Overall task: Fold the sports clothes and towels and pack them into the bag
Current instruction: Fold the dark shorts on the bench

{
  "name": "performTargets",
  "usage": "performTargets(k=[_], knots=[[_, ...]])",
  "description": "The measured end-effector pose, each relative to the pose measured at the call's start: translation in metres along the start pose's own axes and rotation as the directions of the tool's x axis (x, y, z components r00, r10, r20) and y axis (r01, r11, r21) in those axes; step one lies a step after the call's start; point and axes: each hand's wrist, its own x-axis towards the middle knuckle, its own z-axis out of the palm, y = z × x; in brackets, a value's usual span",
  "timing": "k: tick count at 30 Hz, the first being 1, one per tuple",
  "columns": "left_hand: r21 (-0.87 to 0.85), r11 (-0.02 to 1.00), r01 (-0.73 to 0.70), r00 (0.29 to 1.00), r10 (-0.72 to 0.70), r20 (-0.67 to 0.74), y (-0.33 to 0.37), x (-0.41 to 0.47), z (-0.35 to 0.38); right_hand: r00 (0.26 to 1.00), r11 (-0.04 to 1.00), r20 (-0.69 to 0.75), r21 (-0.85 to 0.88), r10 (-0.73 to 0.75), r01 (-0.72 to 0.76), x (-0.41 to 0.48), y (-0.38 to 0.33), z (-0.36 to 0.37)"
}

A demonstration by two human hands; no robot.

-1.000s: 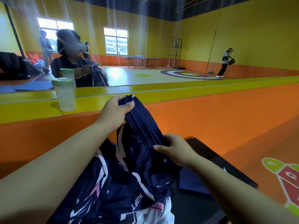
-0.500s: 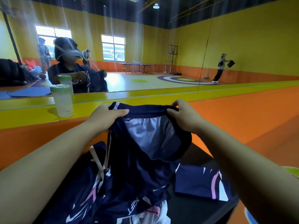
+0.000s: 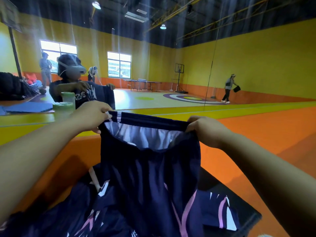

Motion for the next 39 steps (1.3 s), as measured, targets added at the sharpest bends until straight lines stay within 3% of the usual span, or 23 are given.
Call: performTargets(k=[3,6,10,14,17,25,29,33,39], knots=[[0.053,0.991,-0.119,0.992,0.121,-0.030,0.007,0.000,-0.004,0.991,0.985,0.003,0.112,0.133,-0.132,0.003,0.000,-0.010],[0.154,0.970,-0.190,0.982,0.186,0.041,0.013,-0.002,-0.012,0.976,0.952,0.090,0.218,0.199,-0.214,0.002,-0.004,-0.021],[0.295,0.929,-0.222,0.974,0.199,0.105,0.018,-0.003,-0.019,0.989,0.992,0.081,-0.033,0.123,-0.121,0.003,-0.014,-0.024],[0.353,0.908,-0.225,0.971,0.239,0.005,0.010,0.002,-0.024,0.995,0.963,-0.082,0.267,0.056,-0.032,0.004,-0.002,-0.025],[0.393,0.897,-0.199,0.973,0.230,-0.033,-0.001,0.004,-0.027,0.992,0.931,-0.108,0.364,0.072,-0.028,0.002,0.006,-0.027],[0.416,0.890,-0.188,0.972,0.229,-0.050,-0.001,0.006,-0.021,0.998,0.995,0.015,0.079,-0.067,0.066,0.004,0.007,-0.025],[0.450,0.875,-0.177,0.977,0.211,-0.024,-0.007,0.007,-0.025,0.998,0.994,-0.047,0.102,-0.040,0.045,-0.001,0.012,-0.030],[0.497,0.829,-0.256,0.956,0.295,0.000,-0.016,0.008,-0.022,0.999,0.985,-0.044,0.174,-0.009,0.016,-0.007,0.013,-0.033],[0.270,0.883,-0.384,0.921,0.387,0.046,-0.026,0.007,-0.018,0.988,0.996,0.154,0.083,0.006,-0.020,-0.008,0.005,-0.027]])
